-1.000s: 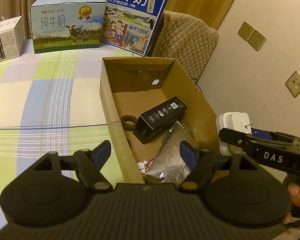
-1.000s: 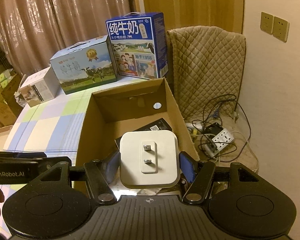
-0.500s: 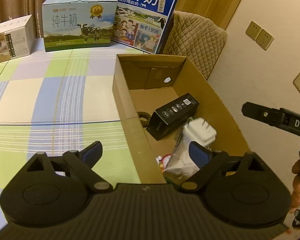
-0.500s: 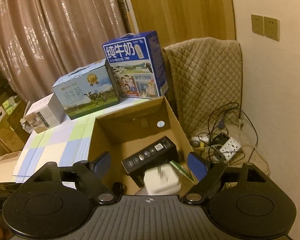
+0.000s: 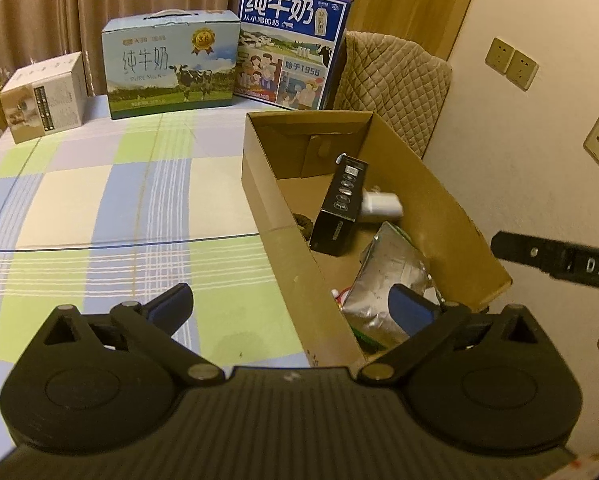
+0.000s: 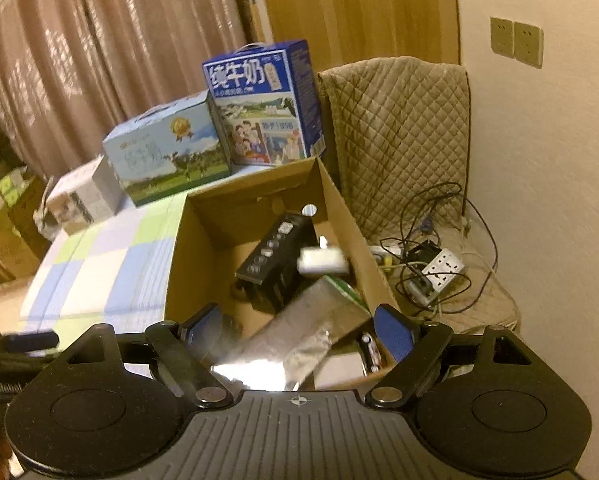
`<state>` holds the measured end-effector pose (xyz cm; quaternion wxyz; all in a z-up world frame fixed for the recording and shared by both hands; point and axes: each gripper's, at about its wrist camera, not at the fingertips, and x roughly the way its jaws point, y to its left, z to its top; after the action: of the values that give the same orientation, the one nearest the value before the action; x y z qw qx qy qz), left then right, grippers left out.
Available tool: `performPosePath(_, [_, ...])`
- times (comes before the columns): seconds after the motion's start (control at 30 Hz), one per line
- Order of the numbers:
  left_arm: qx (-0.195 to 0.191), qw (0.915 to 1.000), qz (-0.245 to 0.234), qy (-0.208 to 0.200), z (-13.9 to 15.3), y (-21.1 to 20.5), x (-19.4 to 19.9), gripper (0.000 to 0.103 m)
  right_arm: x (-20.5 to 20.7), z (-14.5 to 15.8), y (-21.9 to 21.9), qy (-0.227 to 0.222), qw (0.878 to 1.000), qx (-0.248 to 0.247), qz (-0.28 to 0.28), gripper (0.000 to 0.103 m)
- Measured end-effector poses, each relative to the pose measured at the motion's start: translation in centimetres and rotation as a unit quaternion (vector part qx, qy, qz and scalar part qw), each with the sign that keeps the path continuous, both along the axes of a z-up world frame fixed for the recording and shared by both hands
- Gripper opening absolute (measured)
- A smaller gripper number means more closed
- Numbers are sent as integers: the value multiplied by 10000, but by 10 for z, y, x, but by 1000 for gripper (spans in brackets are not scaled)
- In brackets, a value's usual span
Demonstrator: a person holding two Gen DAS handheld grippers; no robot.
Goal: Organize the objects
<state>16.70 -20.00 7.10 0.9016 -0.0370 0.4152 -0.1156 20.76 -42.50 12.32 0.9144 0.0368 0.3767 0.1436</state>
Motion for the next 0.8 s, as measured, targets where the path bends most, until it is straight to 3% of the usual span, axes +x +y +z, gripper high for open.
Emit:
performPosePath(0.2, [105,9997,105,-201,9,3,-29,102,-33,2,7,-22,9997,-212,131,81])
performPosePath(0.8, [-96,9993,116,-350,31,22,-104,102,-115,14,19,-43,9989,-424,188,81])
